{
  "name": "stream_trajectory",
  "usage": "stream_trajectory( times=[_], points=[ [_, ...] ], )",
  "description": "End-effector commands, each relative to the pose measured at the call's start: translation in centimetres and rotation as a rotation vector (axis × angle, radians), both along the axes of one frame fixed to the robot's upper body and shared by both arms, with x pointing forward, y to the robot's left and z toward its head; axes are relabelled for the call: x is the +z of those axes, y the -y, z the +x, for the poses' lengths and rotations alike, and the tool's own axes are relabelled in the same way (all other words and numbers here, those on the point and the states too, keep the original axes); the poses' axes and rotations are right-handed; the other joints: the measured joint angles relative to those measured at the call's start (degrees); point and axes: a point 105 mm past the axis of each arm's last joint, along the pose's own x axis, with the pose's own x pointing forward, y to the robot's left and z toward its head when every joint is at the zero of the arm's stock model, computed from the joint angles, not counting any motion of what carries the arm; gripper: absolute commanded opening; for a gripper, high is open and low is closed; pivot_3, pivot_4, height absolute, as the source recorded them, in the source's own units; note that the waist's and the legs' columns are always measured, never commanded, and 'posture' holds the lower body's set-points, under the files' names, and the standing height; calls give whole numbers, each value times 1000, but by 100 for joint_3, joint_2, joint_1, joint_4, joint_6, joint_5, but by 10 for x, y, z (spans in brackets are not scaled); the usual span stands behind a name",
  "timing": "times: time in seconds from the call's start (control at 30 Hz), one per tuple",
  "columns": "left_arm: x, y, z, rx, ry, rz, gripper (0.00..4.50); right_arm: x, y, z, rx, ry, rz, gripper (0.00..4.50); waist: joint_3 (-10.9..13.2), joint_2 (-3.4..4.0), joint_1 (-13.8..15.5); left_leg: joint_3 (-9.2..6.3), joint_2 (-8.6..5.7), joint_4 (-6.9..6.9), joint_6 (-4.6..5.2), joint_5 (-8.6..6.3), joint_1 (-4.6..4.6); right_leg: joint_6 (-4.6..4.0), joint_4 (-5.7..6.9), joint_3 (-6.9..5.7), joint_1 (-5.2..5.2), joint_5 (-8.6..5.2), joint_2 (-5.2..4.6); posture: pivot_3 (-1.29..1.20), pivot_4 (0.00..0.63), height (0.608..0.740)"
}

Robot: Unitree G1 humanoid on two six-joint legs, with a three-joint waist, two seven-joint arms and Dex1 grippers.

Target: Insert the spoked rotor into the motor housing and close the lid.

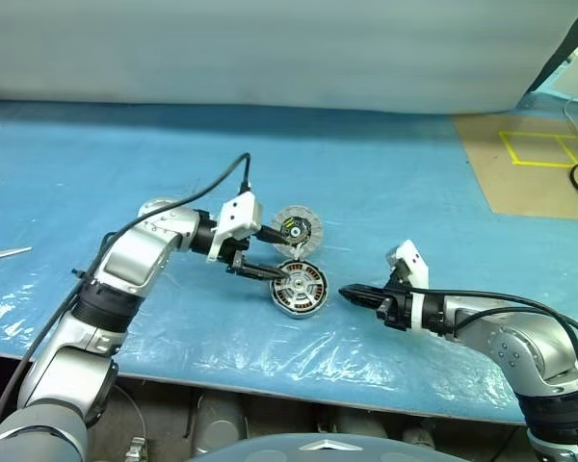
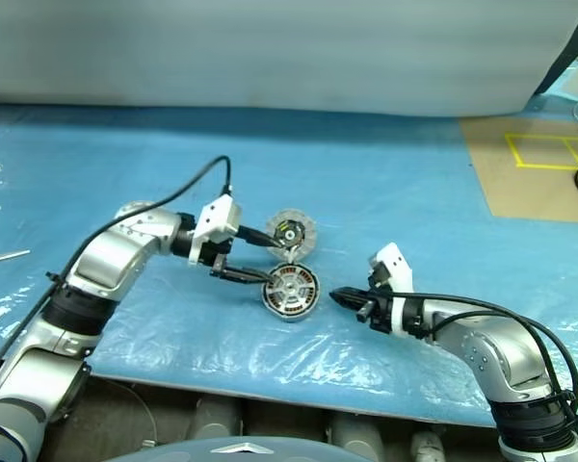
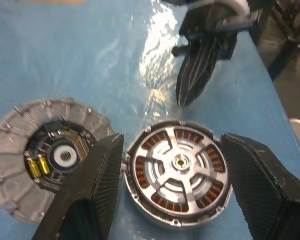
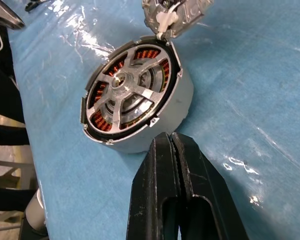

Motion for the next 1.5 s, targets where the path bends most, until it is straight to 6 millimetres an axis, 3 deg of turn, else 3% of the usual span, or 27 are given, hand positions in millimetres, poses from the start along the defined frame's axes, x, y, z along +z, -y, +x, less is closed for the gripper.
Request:
stream_trajectory(
  times=[0.03, 0.17, 0.37, 0.67, 0.77, 0.93, 1.0, 1.23, 1.4, 1.5],
  points=[
    [14, -3, -13, 62, -62, -145, 3274, 26, -12, 4, 87, 99, 33, 0, 2, 3, -13, 1, 1, 0, 0, 0, 1, -1, 1, 0, 0, 0, 1, 0, 150, 740],
    [-4, -10, -31, 196, -171, -269, 3274, 39, -34, 18, 187, 164, 36, 0, 6, 7, -73, 2, 3, 2, 0, 0, -1, -17, 2, 0, -1, -10, 1, 0, 150, 740],
    [-22, -24, -35, 443, -219, -387, 3274, 39, -69, 30, 310, 201, 48, 0, 12, 3, -100, 1, 12, 6, 3, 0, -7, -22, -1, -12, -1, -13, 2, 0, 150, 740],
    [-36, -43, -44, 559, -234, -367, 3274, 25, -75, 23, 401, 172, 32, 0, 13, 4, -124, -1, 13, 0, 3, 0, -11, -14, -20, -16, 0, -8, 4, 0, 150, 740],
    [-37, -47, -40, 584, -222, -363, 3274, 15, -77, 26, 390, 151, 26, 0, 13, 4, -138, 0, 13, 1, 3, 0, -7, -17, -19, -15, 1, -10, 4, 0, 150, 740],
    [-36, -45, -36, 580, -217, -358, 3274, -47, -64, 22, 389, 92, -182, 0, 9, 2, -139, 2, 12, 3, 3, 0, 1, -20, -18, -13, 8, -12, 3, 0, 150, 740],
    [-37, -43, -37, 565, -216, -346, 3274, -61, -55, 21, 360, 53, -197, 0, -1, -7, -139, 2, 14, 1, 3, -1, 15, -22, -18, -13, 31, -13, 4, 0, 150, 740],
    [-33, -46, -34, 561, -214, -353, 3274, -8, -61, 22, 347, 67, 44, 0, -2, -6, -122, 3, 10, 3, 21, -7, 65, -19, -36, -13, 87, -14, -3, 0, 150, 740],
    [-33, -51, -14, 607, -196, -362, 3274, 39, -65, 29, 338, 135, 176, 0, -1, -4, -135, 1, 13, 4, 13, 4, 11, -19, -29, -15, 29, -10, 3, 0, 150, 740],
    [-32, -52, 2, 633, -204, -393, 3274, 52, -64, 26, 350, 174, 179, 0, -1, -5, -132, 1, 11, 4, 19, 9, 0, 2, -15, -13, 11, 3, 4, 0, 150, 740]
  ],
)
